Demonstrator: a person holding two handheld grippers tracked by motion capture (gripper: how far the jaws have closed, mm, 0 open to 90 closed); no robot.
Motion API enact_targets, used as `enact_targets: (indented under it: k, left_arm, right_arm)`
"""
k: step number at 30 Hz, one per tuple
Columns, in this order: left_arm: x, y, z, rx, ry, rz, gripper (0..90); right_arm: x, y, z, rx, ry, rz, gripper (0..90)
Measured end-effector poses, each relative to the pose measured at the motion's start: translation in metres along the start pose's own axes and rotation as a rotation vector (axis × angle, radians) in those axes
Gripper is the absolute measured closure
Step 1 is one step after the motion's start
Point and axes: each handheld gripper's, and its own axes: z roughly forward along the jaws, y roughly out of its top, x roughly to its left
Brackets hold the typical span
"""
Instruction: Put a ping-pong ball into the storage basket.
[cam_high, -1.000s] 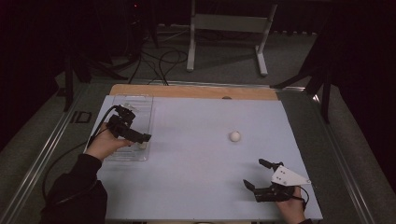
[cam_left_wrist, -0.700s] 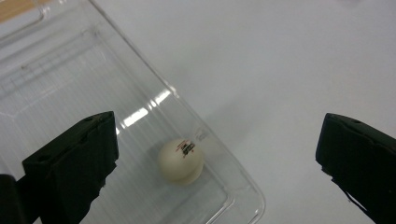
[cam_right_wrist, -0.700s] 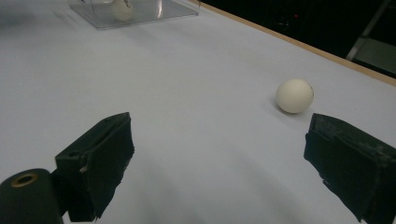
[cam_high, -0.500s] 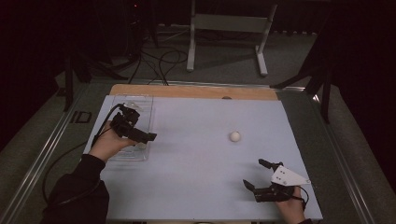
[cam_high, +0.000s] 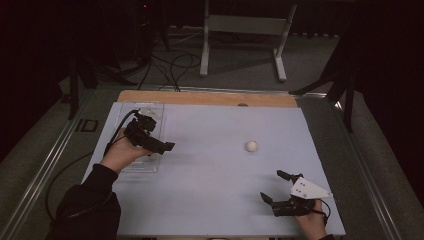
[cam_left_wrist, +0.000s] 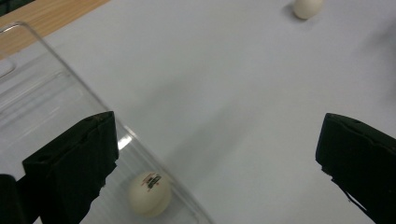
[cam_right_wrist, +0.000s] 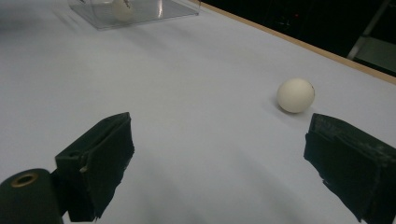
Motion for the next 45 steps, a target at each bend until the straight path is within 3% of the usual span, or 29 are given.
enact_targets:
  k: [27,36,45]
  left_arm:
    - [-0.032,0.031,0.016,-0.036,-0.065,0.074,0.5]
    - [-0.047,0.044,0.025,-0.095,-0.099,0.092,0.5]
    - [-0.061,0.056,0.041,-0.115,-0.119,0.1,0.5]
  right_arm:
    - [0.0,0.001,-0.002,-0.003,-0.003,-0.006,8.1]
    - [0.001,0.001,-0.002,-0.002,-0.009,-0.008,8.1]
    - [0.0,0.001,-0.003,-0.012,-0.003,-0.002,8.1]
